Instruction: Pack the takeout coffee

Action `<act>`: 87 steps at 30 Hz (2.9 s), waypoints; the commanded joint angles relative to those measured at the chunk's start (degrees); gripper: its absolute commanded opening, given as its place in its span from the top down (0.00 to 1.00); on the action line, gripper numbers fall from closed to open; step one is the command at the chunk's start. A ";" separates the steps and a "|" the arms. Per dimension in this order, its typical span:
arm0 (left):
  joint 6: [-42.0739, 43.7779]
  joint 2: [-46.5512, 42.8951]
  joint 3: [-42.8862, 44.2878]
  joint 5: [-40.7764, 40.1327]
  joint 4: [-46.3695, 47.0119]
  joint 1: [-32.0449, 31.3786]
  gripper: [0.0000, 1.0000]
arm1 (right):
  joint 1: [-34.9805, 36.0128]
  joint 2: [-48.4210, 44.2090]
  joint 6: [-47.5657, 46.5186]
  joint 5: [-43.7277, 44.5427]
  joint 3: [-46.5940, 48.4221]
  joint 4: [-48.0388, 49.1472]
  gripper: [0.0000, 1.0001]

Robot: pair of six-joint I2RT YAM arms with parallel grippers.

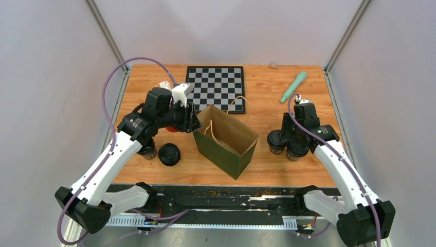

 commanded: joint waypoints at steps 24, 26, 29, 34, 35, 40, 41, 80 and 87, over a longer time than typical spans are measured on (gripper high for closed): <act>-0.31 -5.14 -0.81 -1.22 0.31 0.22 0.46 | -3.44 4.13 -1.79 -5.32 -4.05 8.33 0.56; -0.31 -5.18 -0.84 -1.22 0.35 0.21 0.45 | -3.54 4.51 -1.76 -7.30 -4.30 8.52 0.56; -0.15 -5.23 -0.98 -1.35 0.32 0.22 0.44 | -3.84 4.75 -1.89 -7.65 -4.66 8.89 0.56; 0.28 -5.23 -0.83 -1.82 -0.07 0.24 0.43 | -4.22 4.96 -2.22 -8.12 -4.10 8.69 0.56; 0.28 -5.19 -0.78 -1.90 -0.18 0.23 0.42 | -4.22 4.84 -2.24 -8.13 -3.80 8.44 0.56; 0.63 -5.29 -0.59 -2.34 -0.58 0.23 0.40 | -4.68 3.54 -2.96 -6.30 -1.45 5.71 0.54; 0.61 -5.35 -0.66 -2.38 -0.59 0.21 0.40 | -4.92 3.22 -3.10 -6.28 -1.07 5.11 0.54; 2.58 -6.71 -0.81 -4.43 -1.33 0.22 0.25 | -14.06 -3.75 -3.02 -5.27 0.36 0.42 0.55; 4.14 -6.73 -0.27 -6.20 -2.40 0.27 0.00 | -14.02 1.07 -3.11 3.91 7.37 2.42 0.41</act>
